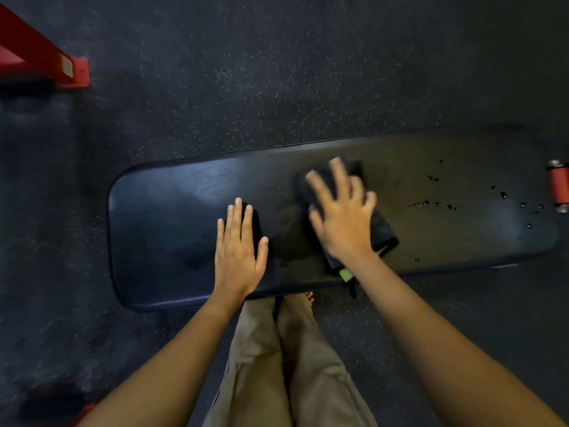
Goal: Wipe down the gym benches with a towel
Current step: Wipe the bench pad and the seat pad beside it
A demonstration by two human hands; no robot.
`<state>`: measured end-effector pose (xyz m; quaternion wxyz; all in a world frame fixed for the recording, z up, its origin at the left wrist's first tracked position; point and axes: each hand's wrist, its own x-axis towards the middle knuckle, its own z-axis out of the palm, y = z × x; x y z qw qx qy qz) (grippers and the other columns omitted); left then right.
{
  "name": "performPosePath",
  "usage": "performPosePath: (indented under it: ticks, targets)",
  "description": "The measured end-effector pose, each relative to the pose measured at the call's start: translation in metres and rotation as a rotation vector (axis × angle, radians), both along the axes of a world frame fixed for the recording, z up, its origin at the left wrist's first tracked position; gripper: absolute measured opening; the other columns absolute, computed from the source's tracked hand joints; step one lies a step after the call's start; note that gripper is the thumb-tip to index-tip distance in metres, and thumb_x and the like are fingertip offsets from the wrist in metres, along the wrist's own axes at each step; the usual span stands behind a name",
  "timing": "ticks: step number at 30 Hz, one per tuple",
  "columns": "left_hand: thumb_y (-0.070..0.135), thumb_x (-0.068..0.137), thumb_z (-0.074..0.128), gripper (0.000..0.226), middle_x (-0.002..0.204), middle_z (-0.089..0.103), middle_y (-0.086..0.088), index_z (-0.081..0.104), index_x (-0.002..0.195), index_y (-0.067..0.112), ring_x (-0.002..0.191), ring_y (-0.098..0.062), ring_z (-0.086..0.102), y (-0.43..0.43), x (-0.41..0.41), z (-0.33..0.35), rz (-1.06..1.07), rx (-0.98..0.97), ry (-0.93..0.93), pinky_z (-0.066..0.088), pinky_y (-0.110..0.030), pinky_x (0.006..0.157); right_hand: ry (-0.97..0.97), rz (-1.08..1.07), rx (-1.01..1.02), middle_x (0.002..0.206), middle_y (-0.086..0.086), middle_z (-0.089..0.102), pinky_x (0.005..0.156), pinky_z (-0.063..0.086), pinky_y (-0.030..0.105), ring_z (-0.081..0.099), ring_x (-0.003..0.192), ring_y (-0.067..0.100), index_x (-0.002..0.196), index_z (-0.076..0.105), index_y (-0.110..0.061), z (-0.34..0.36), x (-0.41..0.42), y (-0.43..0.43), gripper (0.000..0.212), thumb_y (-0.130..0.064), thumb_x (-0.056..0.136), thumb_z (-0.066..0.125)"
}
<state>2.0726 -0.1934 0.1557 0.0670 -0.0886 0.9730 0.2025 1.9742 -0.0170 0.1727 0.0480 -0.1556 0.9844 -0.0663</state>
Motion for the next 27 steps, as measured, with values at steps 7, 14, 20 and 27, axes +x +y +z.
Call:
performPosePath:
  ticks: [7, 14, 20, 27]
  targets:
    - [0.036, 0.096, 0.034, 0.061, 0.156, 0.016, -0.014, 0.022, 0.147, 0.004, 0.143, -0.018, 0.004, 0.020, -0.025, -0.001, -0.100, 0.013, -0.007, -0.006, -0.029, 0.118, 0.020, 0.172, 0.020, 0.155, 0.006, 0.025, 0.092, 0.036, 0.058, 0.041, 0.124, 0.035, 0.139, 0.038, -0.036, 0.001, 0.035, 0.115, 0.060, -0.045, 0.081, 0.046]
    - [0.041, 0.097, 0.029, 0.062, 0.156, 0.014, -0.011, 0.021, 0.148, 0.006, 0.143, -0.019, 0.004, 0.037, -0.037, -0.012, -0.112, -0.057, -0.056, 0.000, -0.037, 0.117, 0.002, -0.388, 0.068, 0.159, 0.011, 0.019, 0.097, 0.031, 0.061, 0.035, 0.129, 0.041, 0.145, 0.035, -0.032, 0.000, -0.032, 0.054, 0.063, -0.040, 0.084, 0.050]
    - [0.041, 0.097, 0.030, 0.062, 0.155, 0.014, -0.011, 0.021, 0.147, 0.006, 0.143, -0.020, 0.007, 0.034, -0.037, -0.005, -0.132, -0.040, -0.070, 0.002, -0.037, 0.116, 0.005, 0.356, -0.016, 0.156, 0.007, 0.023, 0.093, 0.035, 0.054, 0.041, 0.124, 0.036, 0.143, 0.035, -0.036, 0.001, 0.028, 0.119, 0.061, -0.044, 0.084, 0.048]
    - [0.040, 0.096, 0.029, 0.060, 0.155, 0.018, -0.013, 0.023, 0.146, 0.007, 0.143, -0.020, 0.006, 0.038, -0.039, -0.006, -0.102, -0.050, -0.101, 0.003, -0.038, 0.116, -0.038, -0.613, 0.063, 0.158, 0.011, 0.022, 0.096, 0.032, 0.063, 0.037, 0.126, 0.044, 0.142, 0.038, -0.031, 0.007, -0.047, 0.065, 0.065, -0.039, 0.078, 0.049]
